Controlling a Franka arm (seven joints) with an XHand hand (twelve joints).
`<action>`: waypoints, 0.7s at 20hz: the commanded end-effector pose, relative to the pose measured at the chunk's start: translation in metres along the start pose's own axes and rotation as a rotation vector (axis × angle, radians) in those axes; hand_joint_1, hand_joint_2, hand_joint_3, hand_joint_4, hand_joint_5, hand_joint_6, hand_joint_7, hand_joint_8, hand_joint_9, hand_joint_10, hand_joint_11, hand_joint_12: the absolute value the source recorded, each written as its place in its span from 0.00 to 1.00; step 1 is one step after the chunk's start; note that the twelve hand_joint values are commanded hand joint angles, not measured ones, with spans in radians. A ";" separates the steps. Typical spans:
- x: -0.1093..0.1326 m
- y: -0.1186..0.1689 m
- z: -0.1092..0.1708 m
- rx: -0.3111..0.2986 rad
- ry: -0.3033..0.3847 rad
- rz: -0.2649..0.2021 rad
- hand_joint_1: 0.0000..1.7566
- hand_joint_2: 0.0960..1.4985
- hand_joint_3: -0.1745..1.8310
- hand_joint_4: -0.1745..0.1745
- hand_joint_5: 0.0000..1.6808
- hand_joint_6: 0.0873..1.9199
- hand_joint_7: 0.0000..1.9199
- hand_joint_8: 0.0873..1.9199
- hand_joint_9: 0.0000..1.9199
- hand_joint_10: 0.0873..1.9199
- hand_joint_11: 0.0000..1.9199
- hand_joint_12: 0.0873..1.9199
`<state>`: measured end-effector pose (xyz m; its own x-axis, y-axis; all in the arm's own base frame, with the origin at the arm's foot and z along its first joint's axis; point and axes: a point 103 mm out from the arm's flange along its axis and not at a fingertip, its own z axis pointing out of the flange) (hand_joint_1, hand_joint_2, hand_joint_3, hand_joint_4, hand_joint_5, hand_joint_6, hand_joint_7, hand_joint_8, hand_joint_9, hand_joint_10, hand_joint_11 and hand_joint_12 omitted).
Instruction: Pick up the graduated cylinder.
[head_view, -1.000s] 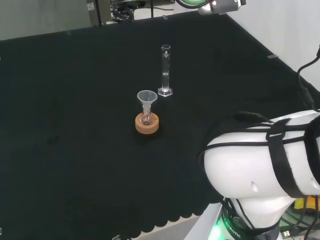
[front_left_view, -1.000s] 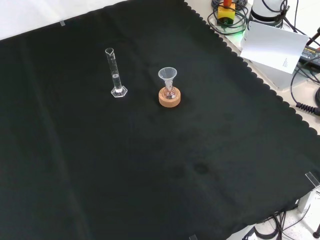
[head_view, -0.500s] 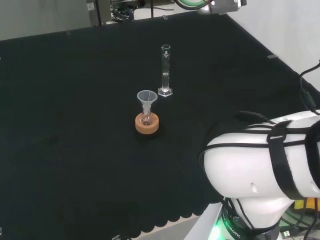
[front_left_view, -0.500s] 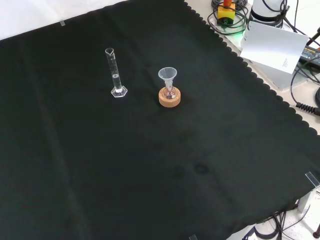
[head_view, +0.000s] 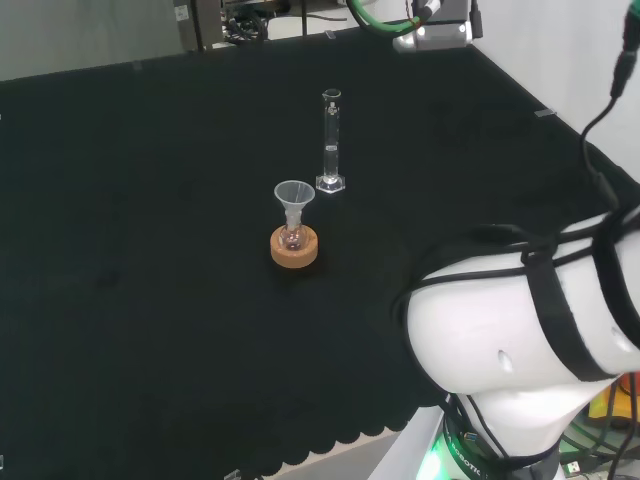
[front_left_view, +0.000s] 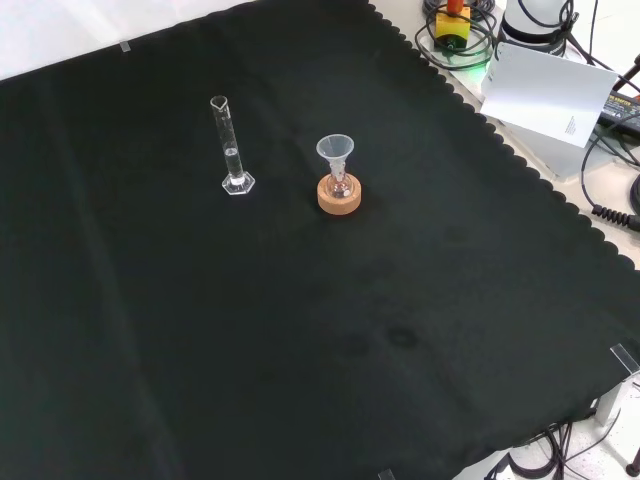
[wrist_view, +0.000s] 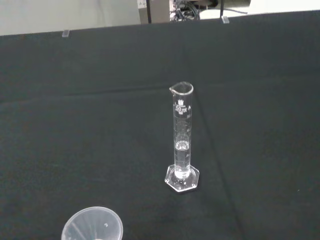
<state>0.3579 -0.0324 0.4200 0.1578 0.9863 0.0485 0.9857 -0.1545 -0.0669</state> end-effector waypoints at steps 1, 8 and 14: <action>-0.043 0.082 0.051 -0.005 0.092 0.015 0.12 0.86 0.09 0.37 0.17 0.00 0.01 0.22 0.23 0.00 0.03 0.70; -0.060 0.127 0.093 0.005 0.132 0.017 0.16 0.83 0.07 0.34 0.19 0.00 0.03 0.26 0.18 0.18 0.05 0.70; -0.057 0.138 0.131 0.032 0.209 -0.002 0.20 0.81 0.06 0.33 0.20 0.00 0.04 0.28 0.14 0.30 0.05 0.71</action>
<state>0.4518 -0.0846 0.3047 0.1656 0.9689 0.1837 0.9804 -0.1415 -0.1370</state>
